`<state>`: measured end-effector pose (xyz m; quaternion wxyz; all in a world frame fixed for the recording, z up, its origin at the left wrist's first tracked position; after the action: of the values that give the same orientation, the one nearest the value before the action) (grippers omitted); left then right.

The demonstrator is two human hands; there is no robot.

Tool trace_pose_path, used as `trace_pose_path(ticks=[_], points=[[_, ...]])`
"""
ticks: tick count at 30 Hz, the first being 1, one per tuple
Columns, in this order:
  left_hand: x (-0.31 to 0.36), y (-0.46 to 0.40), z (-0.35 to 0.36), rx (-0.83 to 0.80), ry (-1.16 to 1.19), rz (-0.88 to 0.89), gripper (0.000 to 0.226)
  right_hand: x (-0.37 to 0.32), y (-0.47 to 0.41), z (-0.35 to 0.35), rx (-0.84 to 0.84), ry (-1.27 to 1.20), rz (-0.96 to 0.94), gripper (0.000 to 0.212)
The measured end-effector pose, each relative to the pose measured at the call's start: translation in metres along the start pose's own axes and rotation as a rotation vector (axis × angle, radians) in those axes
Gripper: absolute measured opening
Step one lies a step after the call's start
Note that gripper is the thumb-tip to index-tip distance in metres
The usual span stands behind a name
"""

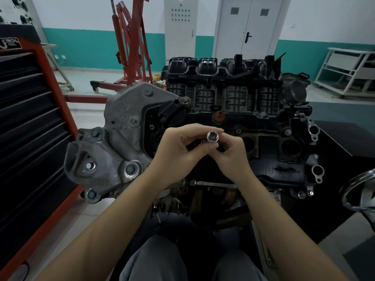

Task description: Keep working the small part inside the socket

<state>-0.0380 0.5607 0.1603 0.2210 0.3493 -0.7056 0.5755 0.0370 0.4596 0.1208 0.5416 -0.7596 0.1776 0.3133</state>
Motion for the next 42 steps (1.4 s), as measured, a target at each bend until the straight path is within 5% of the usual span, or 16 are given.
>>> trace_pose_path(ticks=[8, 14, 20, 26, 32, 39, 42], points=[[0.003, -0.002, -0.004, 0.071, -0.162, 0.059, 0.015, 0.004, 0.001, -0.001, 0.03, -0.033, 0.016, 0.017], [-0.003, -0.002, 0.006, -0.08, 0.029, -0.033, 0.02, 0.001, 0.001, 0.0, 0.023, -0.026, 0.027, 0.016], [0.003, 0.0, -0.002, 0.068, -0.121, 0.023, 0.019, 0.005, 0.001, -0.002, 0.035, -0.025, 0.026, 0.016], [-0.002, -0.001, 0.008, -0.089, -0.006, -0.028, 0.025, 0.004, 0.002, 0.0, 0.015, -0.019, 0.036, 0.017], [0.003, -0.001, 0.0, 0.062, -0.167, 0.025, 0.021, 0.004, 0.001, 0.0, 0.033, -0.065, 0.026, 0.022], [-0.001, -0.001, 0.006, -0.044, -0.027, -0.033, 0.027, 0.004, 0.001, 0.0, 0.009, -0.054, 0.031, 0.02], [0.001, -0.002, 0.003, 0.031, -0.078, -0.013, 0.023, 0.009, 0.001, 0.0, 0.029, -0.099, 0.061, 0.018]])
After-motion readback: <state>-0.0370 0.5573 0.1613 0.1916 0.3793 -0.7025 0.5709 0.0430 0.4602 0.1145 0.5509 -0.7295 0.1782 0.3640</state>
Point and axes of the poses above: each hand's wrist, its own y-axis away from the middle knuckle, its own z-axis out of the palm, x = y × z, the point moved 8 cm from there along -y, towards the middle knuckle
